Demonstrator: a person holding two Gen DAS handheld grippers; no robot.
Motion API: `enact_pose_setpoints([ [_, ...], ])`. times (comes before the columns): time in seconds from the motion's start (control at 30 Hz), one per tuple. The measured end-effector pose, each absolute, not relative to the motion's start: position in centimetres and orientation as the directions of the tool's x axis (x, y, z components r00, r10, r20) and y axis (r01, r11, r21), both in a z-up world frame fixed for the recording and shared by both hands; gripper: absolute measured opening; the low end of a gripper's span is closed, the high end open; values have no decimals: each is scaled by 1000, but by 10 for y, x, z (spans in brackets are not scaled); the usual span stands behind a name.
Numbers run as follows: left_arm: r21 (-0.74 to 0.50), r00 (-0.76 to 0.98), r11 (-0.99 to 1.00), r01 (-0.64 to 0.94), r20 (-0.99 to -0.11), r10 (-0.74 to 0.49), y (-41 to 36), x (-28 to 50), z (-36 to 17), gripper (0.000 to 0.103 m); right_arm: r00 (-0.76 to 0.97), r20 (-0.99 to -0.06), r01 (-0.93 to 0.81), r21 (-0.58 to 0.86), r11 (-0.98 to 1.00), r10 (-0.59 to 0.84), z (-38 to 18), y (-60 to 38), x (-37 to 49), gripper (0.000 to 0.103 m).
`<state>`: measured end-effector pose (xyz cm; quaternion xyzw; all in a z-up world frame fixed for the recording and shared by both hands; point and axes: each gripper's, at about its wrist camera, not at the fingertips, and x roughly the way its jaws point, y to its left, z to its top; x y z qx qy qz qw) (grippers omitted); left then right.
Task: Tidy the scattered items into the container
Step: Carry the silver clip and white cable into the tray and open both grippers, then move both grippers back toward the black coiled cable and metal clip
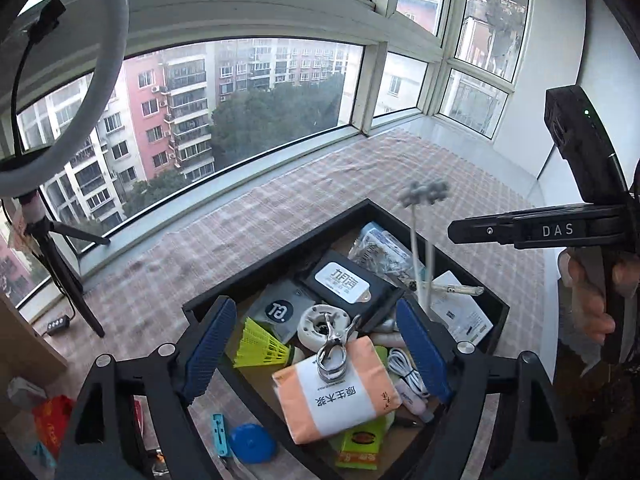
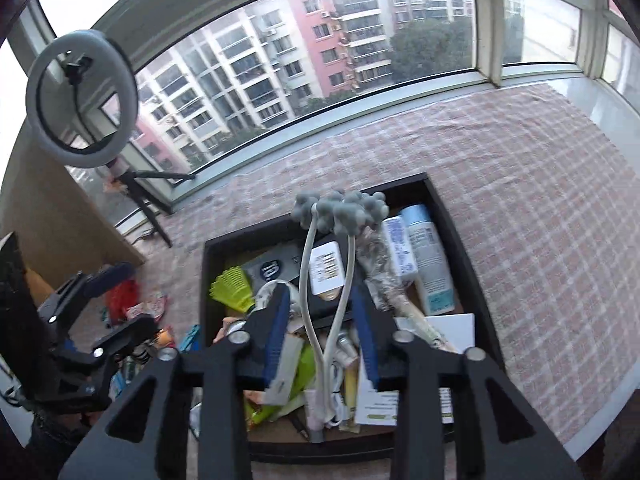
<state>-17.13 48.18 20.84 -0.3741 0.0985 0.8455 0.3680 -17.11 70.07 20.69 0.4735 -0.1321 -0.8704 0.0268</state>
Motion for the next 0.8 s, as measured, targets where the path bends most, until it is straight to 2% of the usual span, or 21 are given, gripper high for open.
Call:
enact_pose_setpoints([
  [0.1, -129, -451, -712, -690, -693, 563, 466, -173, 213, 78, -565, -807, -84, 260, -962, -169, 208, 706, -169, 38],
  [0.2, -144, -455, -734, -664, -701, 549, 442, -178, 213, 69, -581, -796, -66, 255, -965, -171, 210, 702, -165, 38],
  [0.4, -171, -474, -791, -588, -719, 508, 378, -181, 205, 66, -580, -782, 26, 263, -965, -229, 211, 673, -161, 38],
  [0.8, -167, -532, -939, -302, -787, 311, 207, -168, 163, 65, -498, -794, 244, 258, -935, -349, 184, 558, -170, 42],
])
